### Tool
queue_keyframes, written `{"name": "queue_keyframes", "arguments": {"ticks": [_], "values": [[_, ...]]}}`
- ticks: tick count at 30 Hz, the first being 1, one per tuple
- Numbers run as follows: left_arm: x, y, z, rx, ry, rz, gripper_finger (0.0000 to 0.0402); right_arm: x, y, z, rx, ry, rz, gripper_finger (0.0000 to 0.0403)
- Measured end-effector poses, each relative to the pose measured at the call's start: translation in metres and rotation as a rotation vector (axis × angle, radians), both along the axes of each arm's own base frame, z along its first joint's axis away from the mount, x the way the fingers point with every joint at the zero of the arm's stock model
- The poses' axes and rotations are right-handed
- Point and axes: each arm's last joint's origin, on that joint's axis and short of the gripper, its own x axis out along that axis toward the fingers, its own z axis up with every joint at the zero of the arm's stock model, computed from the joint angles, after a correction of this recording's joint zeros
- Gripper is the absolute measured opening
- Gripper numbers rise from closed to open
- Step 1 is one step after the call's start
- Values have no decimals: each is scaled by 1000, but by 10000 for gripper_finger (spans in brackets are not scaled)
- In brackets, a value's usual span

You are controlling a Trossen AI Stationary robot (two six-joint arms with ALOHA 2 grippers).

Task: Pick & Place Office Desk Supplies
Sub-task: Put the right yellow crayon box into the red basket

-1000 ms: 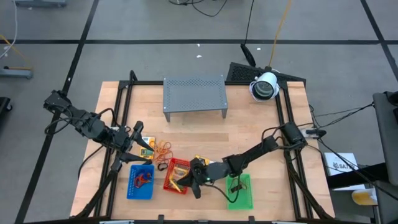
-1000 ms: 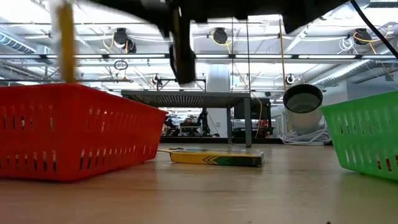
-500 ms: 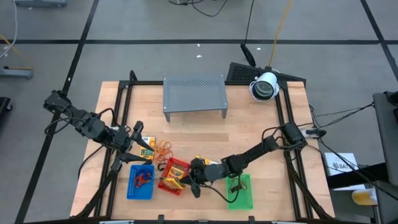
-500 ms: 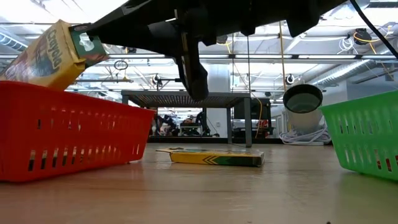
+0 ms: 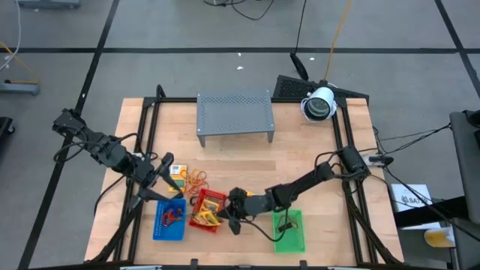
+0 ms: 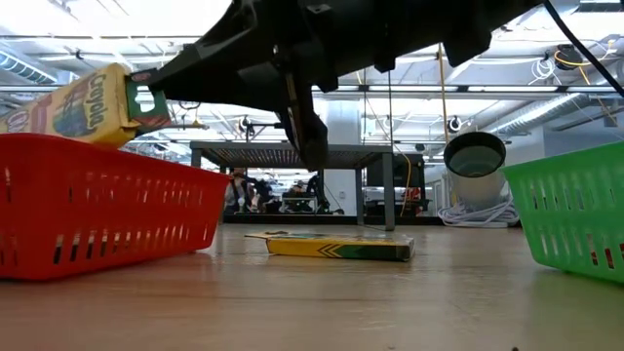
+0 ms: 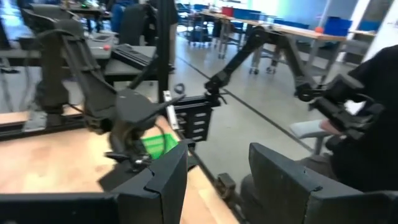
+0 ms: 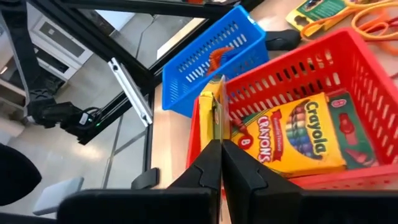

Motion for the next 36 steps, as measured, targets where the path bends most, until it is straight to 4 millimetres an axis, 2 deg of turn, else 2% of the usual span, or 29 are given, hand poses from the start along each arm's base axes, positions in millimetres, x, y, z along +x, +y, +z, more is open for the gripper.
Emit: {"name": "queue_keyframes", "arguments": {"ticks": [13,19,26,36], "values": [[-1,-1,-1,-16,25,-27,182,3,-8,1,-16,-15,-14,2],[0,-1,-4,-20,56,-25,182,5,-10,3,-54,-41,-6,36],[0,-1,-3,-48,74,-21,182,9,-22,3,-85,-44,-25,79],[12,-9,-12,-59,148,-10,182,16,-42,9,-176,-116,-46,95]]}}
